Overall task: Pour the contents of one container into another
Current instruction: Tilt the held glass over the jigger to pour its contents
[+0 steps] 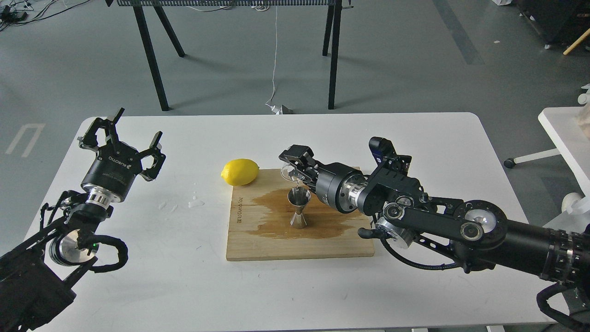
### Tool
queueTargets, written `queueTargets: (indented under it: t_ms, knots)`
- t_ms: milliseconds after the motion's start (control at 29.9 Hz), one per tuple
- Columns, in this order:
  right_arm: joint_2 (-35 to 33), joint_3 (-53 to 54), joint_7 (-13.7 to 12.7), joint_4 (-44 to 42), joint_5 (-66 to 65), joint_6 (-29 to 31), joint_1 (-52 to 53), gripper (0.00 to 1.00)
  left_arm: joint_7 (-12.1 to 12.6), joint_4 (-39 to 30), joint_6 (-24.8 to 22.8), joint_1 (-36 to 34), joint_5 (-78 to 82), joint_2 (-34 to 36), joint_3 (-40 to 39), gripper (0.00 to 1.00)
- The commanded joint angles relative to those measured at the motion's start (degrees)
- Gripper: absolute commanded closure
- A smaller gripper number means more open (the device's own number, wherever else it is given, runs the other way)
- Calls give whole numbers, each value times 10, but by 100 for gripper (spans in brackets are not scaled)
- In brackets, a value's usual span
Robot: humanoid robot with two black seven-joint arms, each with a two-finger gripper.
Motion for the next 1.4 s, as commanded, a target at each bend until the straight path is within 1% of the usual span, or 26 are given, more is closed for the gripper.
queueTargets:
  t_ms: [0, 167, 435, 769, 1371]
  knots:
    - [-1, -3, 0, 2, -6, 0, 6, 58, 0, 0, 0, 0, -1, 0, 0, 12]
    - [-2, -26, 0, 2, -29, -1, 12, 58, 0, 0, 0, 0, -1, 0, 0, 12]
    - [-9, -32, 0, 2, -54, -1, 17, 58, 0, 0, 0, 0, -1, 1, 0, 12]
    - [-17, -52, 0, 3, -64, 0, 29, 58, 0, 0, 0, 0, 0, 1, 0, 12]
    - [-11, -86, 1, 4, -75, 6, 57, 58, 0, 0, 0, 0, -1, 2, 0, 12]
